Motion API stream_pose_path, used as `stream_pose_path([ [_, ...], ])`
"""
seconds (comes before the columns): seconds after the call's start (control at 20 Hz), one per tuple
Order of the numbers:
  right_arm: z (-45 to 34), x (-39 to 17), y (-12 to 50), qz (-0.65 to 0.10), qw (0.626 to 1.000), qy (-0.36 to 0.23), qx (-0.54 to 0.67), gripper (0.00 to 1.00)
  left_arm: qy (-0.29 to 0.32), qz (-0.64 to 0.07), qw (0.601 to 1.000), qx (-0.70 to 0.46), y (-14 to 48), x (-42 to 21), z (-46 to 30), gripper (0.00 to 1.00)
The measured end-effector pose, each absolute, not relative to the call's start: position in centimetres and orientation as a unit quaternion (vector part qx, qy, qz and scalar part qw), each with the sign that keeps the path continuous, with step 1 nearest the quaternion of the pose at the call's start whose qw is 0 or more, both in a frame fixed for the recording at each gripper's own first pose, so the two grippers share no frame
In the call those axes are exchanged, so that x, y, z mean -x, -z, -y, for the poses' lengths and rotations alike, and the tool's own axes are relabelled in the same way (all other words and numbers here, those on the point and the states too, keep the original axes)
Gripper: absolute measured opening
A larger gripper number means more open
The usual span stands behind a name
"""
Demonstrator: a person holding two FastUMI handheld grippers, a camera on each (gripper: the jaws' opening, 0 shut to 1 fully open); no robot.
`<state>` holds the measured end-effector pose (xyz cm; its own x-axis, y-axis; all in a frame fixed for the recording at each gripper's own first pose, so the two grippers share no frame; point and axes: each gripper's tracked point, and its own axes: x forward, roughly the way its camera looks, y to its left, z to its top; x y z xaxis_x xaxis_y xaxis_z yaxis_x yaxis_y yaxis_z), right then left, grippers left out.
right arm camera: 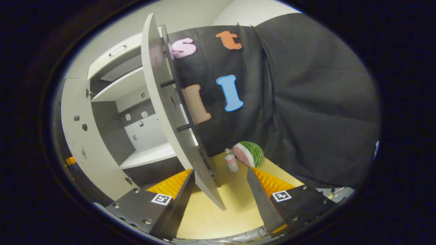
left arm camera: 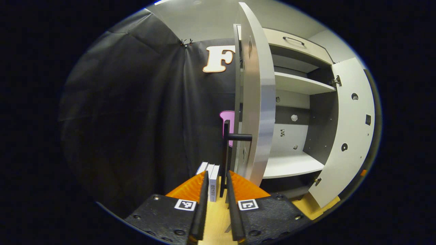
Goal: Open the right door of the double-door shoe cabinet with the right hand, and open the left door with the left hand.
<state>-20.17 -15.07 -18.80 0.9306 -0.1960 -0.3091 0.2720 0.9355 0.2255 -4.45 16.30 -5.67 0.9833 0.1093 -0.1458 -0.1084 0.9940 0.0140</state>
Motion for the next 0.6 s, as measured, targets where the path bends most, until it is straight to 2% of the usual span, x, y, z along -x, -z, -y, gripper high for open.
stream_pose_path([
  [0.2, 14.8, 20.3, 14.8, -0.106, 0.98, 0.136, -0.095, 0.91, -0.068, -0.08, 0.994, -0.022, 5.3, 6.1, -16.3, 0.7],
  [0.25, 14.4, 20.5, 13.7, -0.098, 0.982, 0.135, -0.082, 0.91, -0.067, -0.072, 0.995, -0.028, 4.8, 6.3, -16.0, 0.71],
  [0.3, 13.8, 20.7, 12.6, -0.093, 0.984, 0.133, -0.071, 0.91, -0.067, -0.068, 0.995, -0.035, 4.1, 6.8, -15.7, 0.77],
  [0.35, 13.1, 20.9, 11.5, -0.086, 0.986, 0.128, -0.062, 0.91, -0.068, -0.065, 0.995, -0.041, 3.5, 7.3, -15.5, 0.71],
  [0.5, 10.6, 21.2, 7.3, -0.056, 0.99, 0.119, -0.039, 0.91, -0.059, -0.044, 0.996, -0.041, 0.4, 9.0, -13.1, 0.77],
  [0.6, 7.8, 20.9, 4.8, -0.037, 0.994, 0.098, -0.041, 0.91, -0.035, -0.025, 0.999, -0.02, -1.6, 9.7, -10.2, 0.78],
])
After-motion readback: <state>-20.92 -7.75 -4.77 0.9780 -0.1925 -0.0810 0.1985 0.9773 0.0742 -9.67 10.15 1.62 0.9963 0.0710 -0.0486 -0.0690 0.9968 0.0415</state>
